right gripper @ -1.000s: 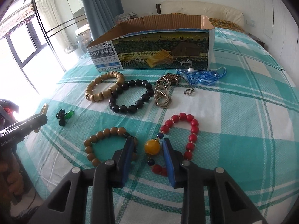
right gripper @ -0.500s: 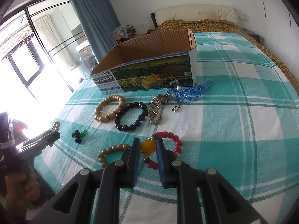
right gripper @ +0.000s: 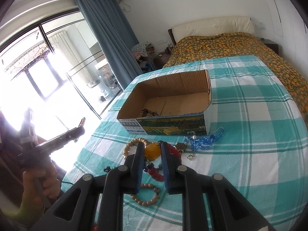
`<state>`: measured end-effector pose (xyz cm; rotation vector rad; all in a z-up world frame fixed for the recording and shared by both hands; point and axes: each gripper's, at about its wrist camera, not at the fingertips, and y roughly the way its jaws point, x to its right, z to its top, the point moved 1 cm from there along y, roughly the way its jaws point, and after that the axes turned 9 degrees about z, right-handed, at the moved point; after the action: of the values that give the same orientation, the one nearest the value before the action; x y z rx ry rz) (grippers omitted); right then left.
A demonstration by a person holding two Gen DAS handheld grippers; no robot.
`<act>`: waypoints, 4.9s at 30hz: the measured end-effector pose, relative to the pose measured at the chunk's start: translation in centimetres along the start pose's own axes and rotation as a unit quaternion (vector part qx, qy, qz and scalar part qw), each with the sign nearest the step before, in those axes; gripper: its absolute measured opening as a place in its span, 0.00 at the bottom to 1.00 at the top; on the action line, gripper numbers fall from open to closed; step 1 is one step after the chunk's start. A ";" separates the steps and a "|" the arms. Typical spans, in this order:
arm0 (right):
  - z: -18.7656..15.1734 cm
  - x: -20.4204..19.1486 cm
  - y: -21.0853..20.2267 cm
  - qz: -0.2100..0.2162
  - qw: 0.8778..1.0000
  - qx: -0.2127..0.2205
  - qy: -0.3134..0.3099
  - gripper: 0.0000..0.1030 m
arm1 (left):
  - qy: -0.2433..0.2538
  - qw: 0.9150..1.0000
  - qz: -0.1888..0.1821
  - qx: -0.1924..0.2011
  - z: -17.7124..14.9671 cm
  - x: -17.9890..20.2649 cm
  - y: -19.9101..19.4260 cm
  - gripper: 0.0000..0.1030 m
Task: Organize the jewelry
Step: 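Carry both bracelets into the cardboard box and open both tools, then withdraw both open tools from the box over the remaining jewelry, then move the left tool to the brown wooden bracelet while the right tool grasps the blue beaded strand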
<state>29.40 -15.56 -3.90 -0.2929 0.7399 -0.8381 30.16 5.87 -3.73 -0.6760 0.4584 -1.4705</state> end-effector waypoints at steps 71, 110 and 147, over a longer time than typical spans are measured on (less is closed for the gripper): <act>-19.4 1.5 0.3 -0.195 0.979 -0.044 -0.044 0.53 | 0.070 0.991 0.056 -0.095 -20.4 2.0 1.8 0.96; -19.7 1.6 1.0 -0.203 0.977 -0.037 -0.046 0.58 | 0.087 0.991 0.075 -0.072 -20.7 2.5 2.5 1.00; -12.0 5.2 0.8 -0.163 0.985 -0.054 -0.005 0.58 | 0.090 0.981 0.126 -0.115 -15.9 4.6 7.7 1.00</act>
<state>23.84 -18.45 -15.39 -0.5248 0.7406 -1.1064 25.71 -1.09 -20.02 -0.6415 0.8332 -1.2523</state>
